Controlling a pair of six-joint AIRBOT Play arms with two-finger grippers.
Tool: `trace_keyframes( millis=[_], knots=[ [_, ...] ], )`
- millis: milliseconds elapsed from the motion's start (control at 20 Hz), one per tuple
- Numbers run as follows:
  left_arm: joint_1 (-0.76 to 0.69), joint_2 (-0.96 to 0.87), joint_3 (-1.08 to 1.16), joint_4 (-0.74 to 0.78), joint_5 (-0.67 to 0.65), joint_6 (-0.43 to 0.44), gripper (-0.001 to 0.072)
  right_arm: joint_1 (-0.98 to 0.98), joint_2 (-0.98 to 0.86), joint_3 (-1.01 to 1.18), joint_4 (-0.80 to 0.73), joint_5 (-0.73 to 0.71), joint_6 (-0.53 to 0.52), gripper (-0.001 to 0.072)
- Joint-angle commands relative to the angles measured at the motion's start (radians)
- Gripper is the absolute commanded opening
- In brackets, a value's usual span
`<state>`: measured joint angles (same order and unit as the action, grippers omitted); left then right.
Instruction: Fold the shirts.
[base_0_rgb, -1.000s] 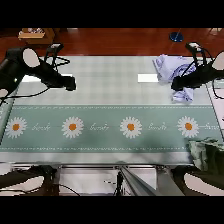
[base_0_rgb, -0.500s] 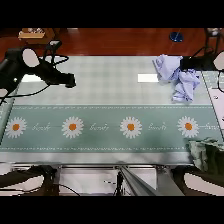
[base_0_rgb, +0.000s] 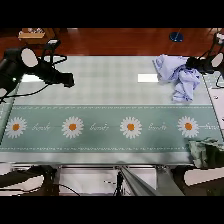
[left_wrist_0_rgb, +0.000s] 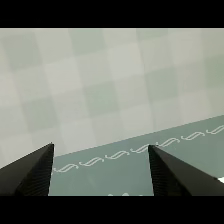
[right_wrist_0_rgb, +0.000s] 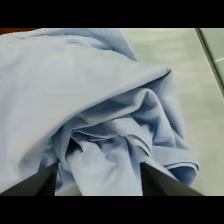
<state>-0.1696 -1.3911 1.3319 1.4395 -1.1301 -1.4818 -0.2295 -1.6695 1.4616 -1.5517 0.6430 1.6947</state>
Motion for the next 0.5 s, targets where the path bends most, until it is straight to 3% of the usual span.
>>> trace_keyframes(
  millis=[0, 350, 450],
  knots=[
    [0.001, 0.0, 0.0, -0.011, -0.008, -0.001, 0.072, -0.013, -0.086, 0.016, 0.031, -0.027, 0.005, 0.0591],
    [0.001, 0.0, 0.0, -0.071, -0.008, 0.0, 0.072, -0.013, -0.19, 0.016, 0.023, 0.019, 0.006, 0.0563],
    [0.001, 0.0, 0.0, -0.086, -0.007, 0.0, 0.072, -0.013, -0.206, 0.016, 0.023, 0.047, 0.001, 0.0295]
  ],
)
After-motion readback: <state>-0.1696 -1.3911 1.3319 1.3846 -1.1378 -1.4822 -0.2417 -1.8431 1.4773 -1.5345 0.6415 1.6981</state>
